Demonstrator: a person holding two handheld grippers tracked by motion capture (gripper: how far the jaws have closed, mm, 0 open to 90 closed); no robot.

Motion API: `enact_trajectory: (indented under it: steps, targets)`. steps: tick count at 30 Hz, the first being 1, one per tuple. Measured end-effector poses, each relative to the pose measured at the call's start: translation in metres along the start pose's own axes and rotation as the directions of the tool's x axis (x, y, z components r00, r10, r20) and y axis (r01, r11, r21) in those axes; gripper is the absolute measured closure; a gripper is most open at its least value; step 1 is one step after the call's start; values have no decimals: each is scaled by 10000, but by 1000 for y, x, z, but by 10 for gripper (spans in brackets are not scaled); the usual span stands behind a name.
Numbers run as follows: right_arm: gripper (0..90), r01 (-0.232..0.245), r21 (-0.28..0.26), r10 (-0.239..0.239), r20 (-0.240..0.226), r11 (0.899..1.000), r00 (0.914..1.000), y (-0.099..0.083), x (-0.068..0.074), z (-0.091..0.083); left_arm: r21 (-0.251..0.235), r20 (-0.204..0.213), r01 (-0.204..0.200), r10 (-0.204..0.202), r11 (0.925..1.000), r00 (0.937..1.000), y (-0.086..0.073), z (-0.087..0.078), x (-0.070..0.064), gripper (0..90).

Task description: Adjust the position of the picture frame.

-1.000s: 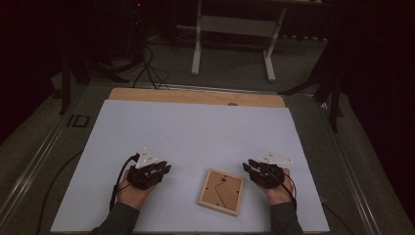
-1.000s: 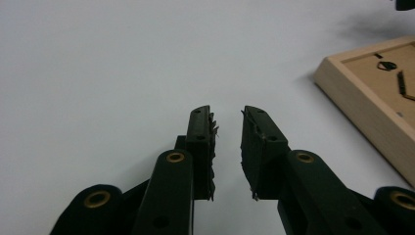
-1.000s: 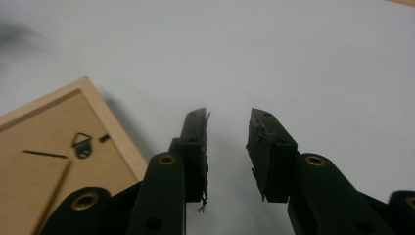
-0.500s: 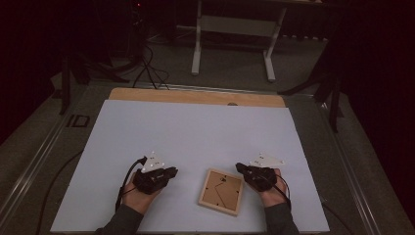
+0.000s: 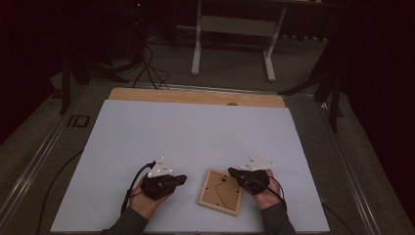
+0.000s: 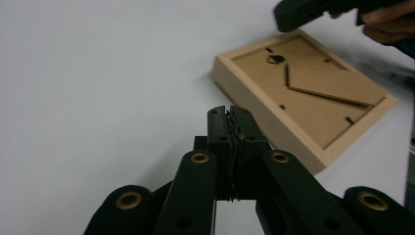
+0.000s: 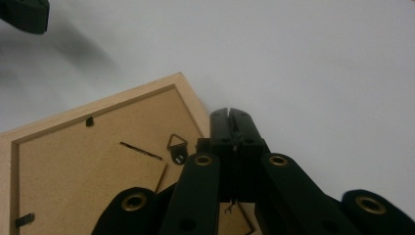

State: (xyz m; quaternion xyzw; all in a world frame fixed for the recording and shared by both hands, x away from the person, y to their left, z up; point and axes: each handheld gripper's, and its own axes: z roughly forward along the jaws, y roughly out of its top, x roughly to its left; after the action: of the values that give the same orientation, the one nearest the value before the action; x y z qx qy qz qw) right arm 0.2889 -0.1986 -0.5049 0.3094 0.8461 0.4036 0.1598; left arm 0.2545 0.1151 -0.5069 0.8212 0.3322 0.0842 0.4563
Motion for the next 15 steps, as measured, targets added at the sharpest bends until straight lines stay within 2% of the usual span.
enact_trajectory:
  steps: [9,15]
  targets:
    - [893,-33,101,32,56,9999,10000,-1,-2,2,215,589,-402,389,9990,9975,0,10,-18,887]
    - [894,-70,145,69,75,9999,9999,-2,-3,2,215,821,-466,447,9987,9956,0,11,-25,886]
